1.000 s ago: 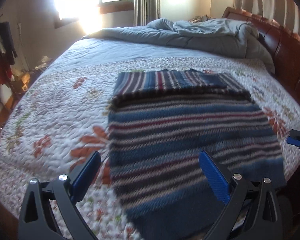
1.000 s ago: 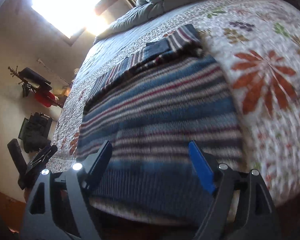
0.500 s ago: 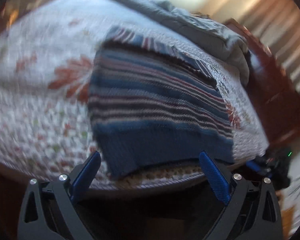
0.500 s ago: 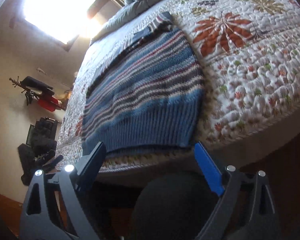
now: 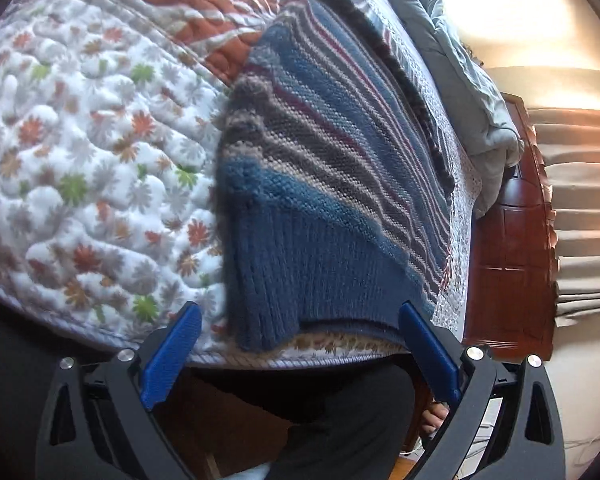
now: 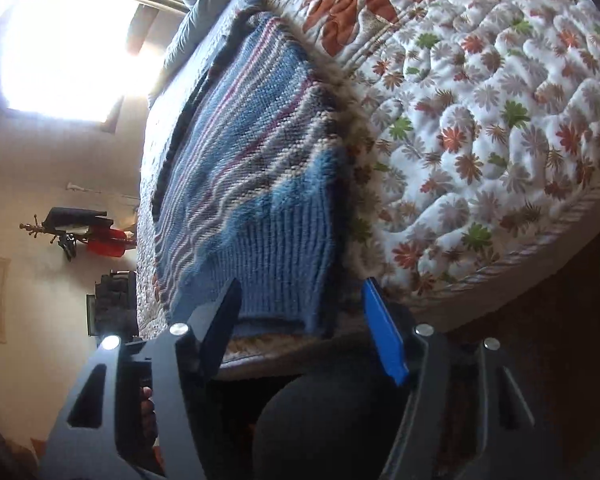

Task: Fold small clothes
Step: 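Grasp the ribbed blue hem of the sweater with both grippers, then lift the hem with both grippers and fold it over toward the collar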

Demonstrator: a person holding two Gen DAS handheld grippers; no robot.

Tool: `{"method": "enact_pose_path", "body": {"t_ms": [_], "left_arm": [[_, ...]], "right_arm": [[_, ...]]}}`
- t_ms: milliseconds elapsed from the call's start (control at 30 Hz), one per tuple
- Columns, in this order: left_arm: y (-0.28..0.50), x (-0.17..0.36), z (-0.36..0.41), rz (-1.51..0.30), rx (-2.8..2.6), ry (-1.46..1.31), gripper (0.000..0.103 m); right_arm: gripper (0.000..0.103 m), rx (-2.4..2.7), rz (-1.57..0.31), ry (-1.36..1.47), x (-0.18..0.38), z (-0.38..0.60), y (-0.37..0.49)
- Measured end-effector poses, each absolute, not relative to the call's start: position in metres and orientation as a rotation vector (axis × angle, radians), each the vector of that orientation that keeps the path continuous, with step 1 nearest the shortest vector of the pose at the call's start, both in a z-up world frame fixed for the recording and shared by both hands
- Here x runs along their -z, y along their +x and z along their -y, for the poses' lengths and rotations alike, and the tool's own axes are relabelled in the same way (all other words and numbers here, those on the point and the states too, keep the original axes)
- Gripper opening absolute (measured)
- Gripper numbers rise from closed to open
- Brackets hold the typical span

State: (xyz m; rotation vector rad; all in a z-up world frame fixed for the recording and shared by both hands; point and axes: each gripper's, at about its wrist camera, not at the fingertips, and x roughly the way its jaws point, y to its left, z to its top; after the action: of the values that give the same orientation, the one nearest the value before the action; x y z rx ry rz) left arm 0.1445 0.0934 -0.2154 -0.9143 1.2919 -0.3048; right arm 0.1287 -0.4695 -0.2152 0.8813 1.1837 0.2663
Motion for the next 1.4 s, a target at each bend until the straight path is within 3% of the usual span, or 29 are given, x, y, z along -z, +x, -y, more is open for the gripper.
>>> {"method": "enact_pose_path", "body": {"t_ms": [233, 267, 367, 500, 533, 567, 600, 633, 667, 700, 967, 1400], "left_arm": [[0.158, 0.223, -0.08, -1.305, 0.315, -0.907, 0.095], [0.158, 0.223, -0.078, -1.313, 0.315, -0.901, 0.088], [0.164, 0.221, -0.071, -1.339, 0.339, -0.881, 0.048], [0.165, 0.232, -0.072, -1.361, 0.33, -0.901, 0.039], [0.165, 0.234, -0.074, -1.359, 0.33, -0.914, 0.036], [0.163, 0.235, -0.075, -1.357, 0.328, -0.915, 0.027], [0.162, 0.236, -0.077, -1.35, 0.325, -0.916, 0.014], [0.16, 0.237, -0.08, -1.336, 0.317, -0.92, 0.01], [0.157, 0.237, -0.084, -1.325, 0.316, -0.929, 0.01], [0.155, 0.237, -0.088, -1.308, 0.317, -0.939, 0.009], [0.145, 0.231, -0.107, -1.191, 0.374, -1.033, 0.008], [0.192, 0.126, -0.117, -0.987, 0.48, -0.995, 0.008]], "right_arm": [[0.06, -0.275, -1.194, 0.917, 0.224, 0.475, 0.13], [0.06, -0.281, -1.197, 0.916, 0.224, 0.474, 0.131], [0.059, -0.296, -1.204, 0.923, 0.224, 0.472, 0.132], [0.053, -0.314, -1.222, 0.921, 0.226, 0.463, 0.137], [0.048, -0.315, -1.222, 0.919, 0.226, 0.462, 0.137], [0.044, -0.318, -1.224, 0.919, 0.227, 0.461, 0.138], [0.032, -0.328, -1.229, 0.912, 0.227, 0.459, 0.139], [0.018, -0.333, -1.226, 0.9, 0.227, 0.457, 0.14], [0.01, -0.341, -1.227, 0.883, 0.225, 0.454, 0.142], [0.009, -0.342, -1.222, 0.879, 0.224, 0.451, 0.142], [0.007, -0.403, -1.137, 0.865, 0.191, 0.444, 0.151], [0.007, -0.499, -0.992, 0.822, 0.1, 0.443, 0.219]]}}
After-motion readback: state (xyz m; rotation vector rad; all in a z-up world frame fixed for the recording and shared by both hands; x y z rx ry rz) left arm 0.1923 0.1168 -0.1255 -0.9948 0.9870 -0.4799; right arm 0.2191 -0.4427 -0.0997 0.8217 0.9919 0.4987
